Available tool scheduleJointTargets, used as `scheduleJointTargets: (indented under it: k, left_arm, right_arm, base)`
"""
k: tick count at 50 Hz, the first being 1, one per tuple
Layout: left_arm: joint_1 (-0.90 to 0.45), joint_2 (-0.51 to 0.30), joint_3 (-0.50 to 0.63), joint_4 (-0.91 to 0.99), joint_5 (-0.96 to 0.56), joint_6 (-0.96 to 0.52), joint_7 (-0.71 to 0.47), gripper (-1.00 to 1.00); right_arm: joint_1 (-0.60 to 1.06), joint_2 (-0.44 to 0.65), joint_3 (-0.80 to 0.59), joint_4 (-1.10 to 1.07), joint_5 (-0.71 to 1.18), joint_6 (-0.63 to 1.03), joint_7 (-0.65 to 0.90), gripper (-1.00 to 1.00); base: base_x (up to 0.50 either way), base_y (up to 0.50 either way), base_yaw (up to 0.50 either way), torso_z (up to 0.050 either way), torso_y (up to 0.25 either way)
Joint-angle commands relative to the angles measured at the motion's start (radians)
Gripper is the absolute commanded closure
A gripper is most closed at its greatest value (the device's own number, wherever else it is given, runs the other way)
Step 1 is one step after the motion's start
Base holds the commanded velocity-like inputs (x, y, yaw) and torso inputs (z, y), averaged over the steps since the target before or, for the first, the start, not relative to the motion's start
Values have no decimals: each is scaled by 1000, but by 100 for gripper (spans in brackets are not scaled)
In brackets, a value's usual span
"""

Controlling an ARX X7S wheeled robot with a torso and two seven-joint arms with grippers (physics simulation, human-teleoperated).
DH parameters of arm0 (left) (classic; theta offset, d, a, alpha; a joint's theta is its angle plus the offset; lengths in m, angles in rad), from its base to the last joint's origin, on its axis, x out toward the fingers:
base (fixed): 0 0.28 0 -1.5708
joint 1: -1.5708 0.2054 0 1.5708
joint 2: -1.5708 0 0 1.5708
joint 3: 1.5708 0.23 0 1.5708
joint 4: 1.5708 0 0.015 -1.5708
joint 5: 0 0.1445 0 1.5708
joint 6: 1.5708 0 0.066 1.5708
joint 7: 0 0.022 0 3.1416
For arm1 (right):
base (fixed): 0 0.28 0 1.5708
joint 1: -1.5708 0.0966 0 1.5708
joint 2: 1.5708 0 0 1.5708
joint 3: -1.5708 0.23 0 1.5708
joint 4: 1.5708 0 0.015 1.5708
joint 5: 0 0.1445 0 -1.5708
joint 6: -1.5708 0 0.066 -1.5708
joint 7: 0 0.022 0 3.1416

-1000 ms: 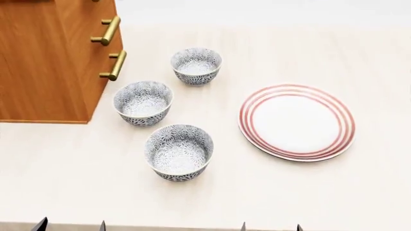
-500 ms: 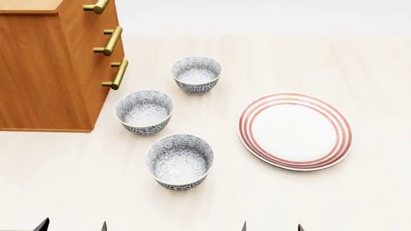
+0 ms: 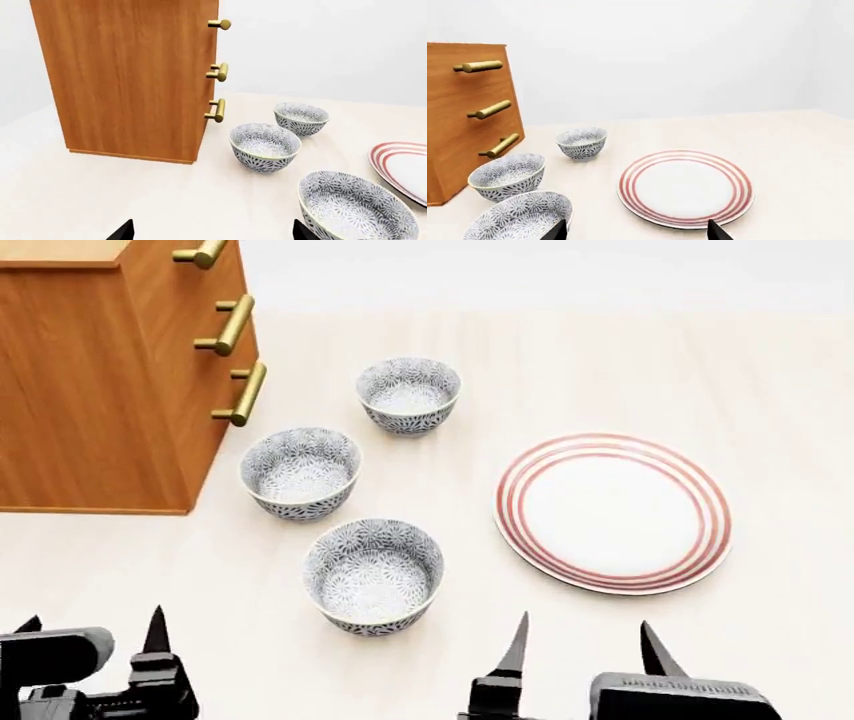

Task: Open the top drawer of the cabinet.

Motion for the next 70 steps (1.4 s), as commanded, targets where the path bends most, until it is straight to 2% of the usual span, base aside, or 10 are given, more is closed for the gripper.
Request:
scheduleJointTargets:
  k: [1, 6, 14, 19, 27, 28, 36, 70]
  left_arm:
    - [-210, -48, -114, 451, -247, -607, -106, -100]
    - [-207, -60, -123, 517, -278, -662, -116, -100]
    - [-152, -85, -110, 540, -263, -606, -105, -100]
    - [-122, -115, -44, 538, -217, -547, -99, -100]
    - [-83, -130, -19, 535, -191, -504, -102, -100]
    - [-59, -148, 19, 534, -145, -451, -107, -100]
    - [-67, -134, -25, 534, -175, -472, -116, -100]
    - [-53, -144, -14, 505, -187, -453, -119, -100]
  right_arm:
    - [244, 45, 98, -411, 220, 550, 99, -100]
    - [269, 55, 129, -489, 263, 619, 124, -100]
    - [214, 64, 121, -535, 269, 612, 129, -100]
    - [176, 62, 117, -533, 265, 579, 121, -100]
    - [156, 60, 127, -519, 281, 558, 110, -100]
    - [150, 61, 124, -516, 274, 545, 107, -100]
    - [137, 70, 113, -526, 272, 538, 110, -100]
    - [131, 84, 100, -500, 284, 507, 109, -100]
  base:
    - [0, 0, 0, 0, 0]
    - [0, 0, 0, 0, 0]
    - [0, 0, 0, 0, 0]
    - [0, 0, 0, 0, 0]
    - [54, 0, 0, 0, 0]
    - [320, 0, 0, 0, 0]
    - [415, 0, 0, 0, 0]
    - [481, -56, 0, 0, 0]
